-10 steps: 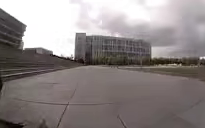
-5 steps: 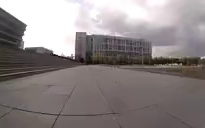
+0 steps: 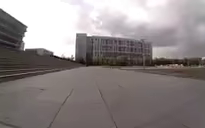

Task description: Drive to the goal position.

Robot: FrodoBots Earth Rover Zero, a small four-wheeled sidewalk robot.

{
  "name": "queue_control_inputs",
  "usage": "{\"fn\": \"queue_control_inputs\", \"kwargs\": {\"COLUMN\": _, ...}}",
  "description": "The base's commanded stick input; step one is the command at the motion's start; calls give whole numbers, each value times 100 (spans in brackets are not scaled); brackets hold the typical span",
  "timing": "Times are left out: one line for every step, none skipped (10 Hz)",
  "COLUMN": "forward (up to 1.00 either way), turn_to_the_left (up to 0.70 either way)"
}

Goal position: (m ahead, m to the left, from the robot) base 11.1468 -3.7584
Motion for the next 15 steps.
{"fn": "queue_control_inputs", "kwargs": {"forward": 70, "turn_to_the_left": 14}}
{"fn": "queue_control_inputs", "kwargs": {"forward": 70, "turn_to_the_left": 13}}
{"fn": "queue_control_inputs", "kwargs": {"forward": 70, "turn_to_the_left": 6}}
{"fn": "queue_control_inputs", "kwargs": {"forward": 70, "turn_to_the_left": 0}}
{"fn": "queue_control_inputs", "kwargs": {"forward": 70, "turn_to_the_left": 0}}
{"fn": "queue_control_inputs", "kwargs": {"forward": 70, "turn_to_the_left": 0}}
{"fn": "queue_control_inputs", "kwargs": {"forward": 70, "turn_to_the_left": 0}}
{"fn": "queue_control_inputs", "kwargs": {"forward": 70, "turn_to_the_left": 0}}
{"fn": "queue_control_inputs", "kwargs": {"forward": 70, "turn_to_the_left": 0}}
{"fn": "queue_control_inputs", "kwargs": {"forward": 70, "turn_to_the_left": 0}}
{"fn": "queue_control_inputs", "kwargs": {"forward": 70, "turn_to_the_left": 0}}
{"fn": "queue_control_inputs", "kwargs": {"forward": 70, "turn_to_the_left": 0}}
{"fn": "queue_control_inputs", "kwargs": {"forward": 70, "turn_to_the_left": 0}}
{"fn": "queue_control_inputs", "kwargs": {"forward": 70, "turn_to_the_left": 0}}
{"fn": "queue_control_inputs", "kwargs": {"forward": 70, "turn_to_the_left": 0}}
